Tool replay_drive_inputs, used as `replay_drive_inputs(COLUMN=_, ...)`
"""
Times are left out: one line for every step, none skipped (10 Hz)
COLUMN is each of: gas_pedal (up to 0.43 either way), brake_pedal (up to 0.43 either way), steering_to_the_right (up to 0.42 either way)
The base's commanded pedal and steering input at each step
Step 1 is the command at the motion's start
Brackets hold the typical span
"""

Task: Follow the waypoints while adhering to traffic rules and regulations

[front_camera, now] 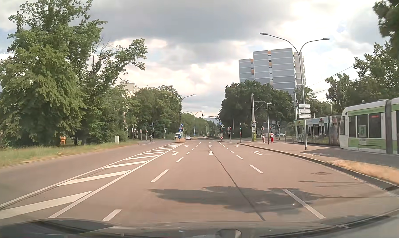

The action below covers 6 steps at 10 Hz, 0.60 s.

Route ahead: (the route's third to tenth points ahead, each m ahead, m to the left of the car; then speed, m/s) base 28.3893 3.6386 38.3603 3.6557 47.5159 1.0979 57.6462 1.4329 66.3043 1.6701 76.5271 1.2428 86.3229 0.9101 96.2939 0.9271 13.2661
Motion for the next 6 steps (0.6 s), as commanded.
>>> replay_drive_inputs(gas_pedal=0.11, brake_pedal=0.0, steering_to_the_right=0.002)
replay_drive_inputs(gas_pedal=0.11, brake_pedal=0.0, steering_to_the_right=0.001)
replay_drive_inputs(gas_pedal=0.11, brake_pedal=0.0, steering_to_the_right=0.0)
replay_drive_inputs(gas_pedal=0.11, brake_pedal=0.0, steering_to_the_right=0.0)
replay_drive_inputs(gas_pedal=0.11, brake_pedal=0.0, steering_to_the_right=-0.001)
replay_drive_inputs(gas_pedal=0.11, brake_pedal=0.0, steering_to_the_right=-0.001)
